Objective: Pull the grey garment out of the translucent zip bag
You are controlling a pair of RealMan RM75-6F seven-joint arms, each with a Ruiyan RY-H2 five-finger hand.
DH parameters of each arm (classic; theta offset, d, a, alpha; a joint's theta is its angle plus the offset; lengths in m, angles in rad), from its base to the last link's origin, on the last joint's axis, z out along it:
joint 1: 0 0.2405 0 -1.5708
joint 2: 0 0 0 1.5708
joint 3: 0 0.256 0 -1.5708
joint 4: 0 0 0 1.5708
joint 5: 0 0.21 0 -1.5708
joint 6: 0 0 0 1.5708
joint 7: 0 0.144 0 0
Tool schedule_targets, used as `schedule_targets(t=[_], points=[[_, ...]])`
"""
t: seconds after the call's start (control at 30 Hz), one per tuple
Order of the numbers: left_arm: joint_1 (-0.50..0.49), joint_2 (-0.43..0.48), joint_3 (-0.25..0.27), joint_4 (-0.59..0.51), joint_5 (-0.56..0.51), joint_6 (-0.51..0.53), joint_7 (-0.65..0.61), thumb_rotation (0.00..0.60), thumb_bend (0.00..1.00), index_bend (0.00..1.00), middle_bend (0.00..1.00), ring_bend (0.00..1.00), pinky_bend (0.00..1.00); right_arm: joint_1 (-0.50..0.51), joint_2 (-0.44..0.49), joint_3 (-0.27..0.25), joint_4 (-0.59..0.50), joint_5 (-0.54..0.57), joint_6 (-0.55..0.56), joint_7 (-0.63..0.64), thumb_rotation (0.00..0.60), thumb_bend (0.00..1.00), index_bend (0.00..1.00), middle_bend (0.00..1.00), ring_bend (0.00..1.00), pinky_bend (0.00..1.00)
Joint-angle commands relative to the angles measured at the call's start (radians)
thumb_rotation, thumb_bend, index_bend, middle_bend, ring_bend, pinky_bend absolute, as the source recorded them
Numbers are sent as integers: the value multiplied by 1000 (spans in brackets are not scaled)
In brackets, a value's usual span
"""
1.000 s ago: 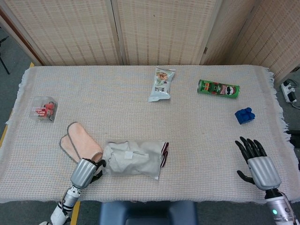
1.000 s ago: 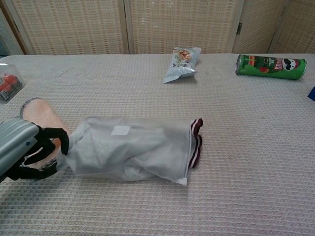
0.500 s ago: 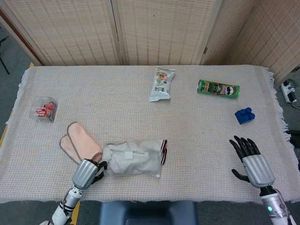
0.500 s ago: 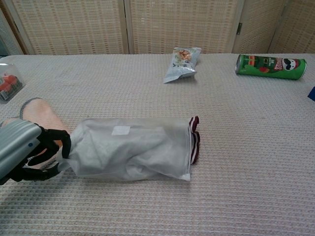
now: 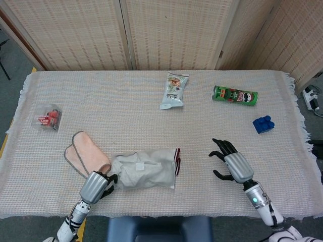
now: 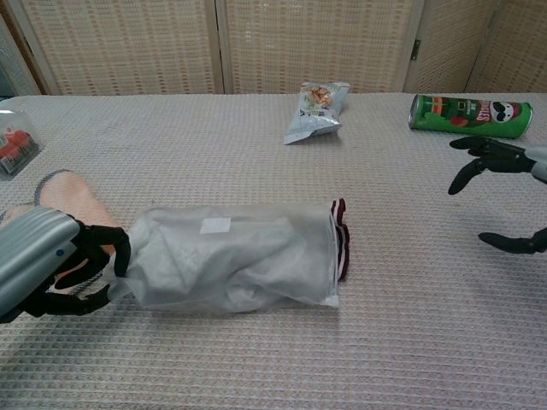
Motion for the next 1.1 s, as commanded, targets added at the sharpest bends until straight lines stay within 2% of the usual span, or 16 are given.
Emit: schedule_targets(t=[0.03,0.33,0.57,1.1], points=[[-2,7,-1,-17,0,1,11,600,507,709,1000,1000,1000,26,-63,19,27,20,-17,-7,600,282,354,0,0,0],[-4,26,0,-53,-2,1,27,600,507,711,1000,1000,1000,72,-179,39,110,66,-51,19,600,342,442,0,0,0],[-6,37,-3,-68,-5,2,31,600,509,712,1000,1000,1000,102,-244,48,172,75,-54,46,600,383,446,0,0,0],[-11,42,-9,-74,-16,-12,29,600,507,712,1000,1000,1000,159,-400,57,339,79,-44,150,600,383,447,0,0,0]])
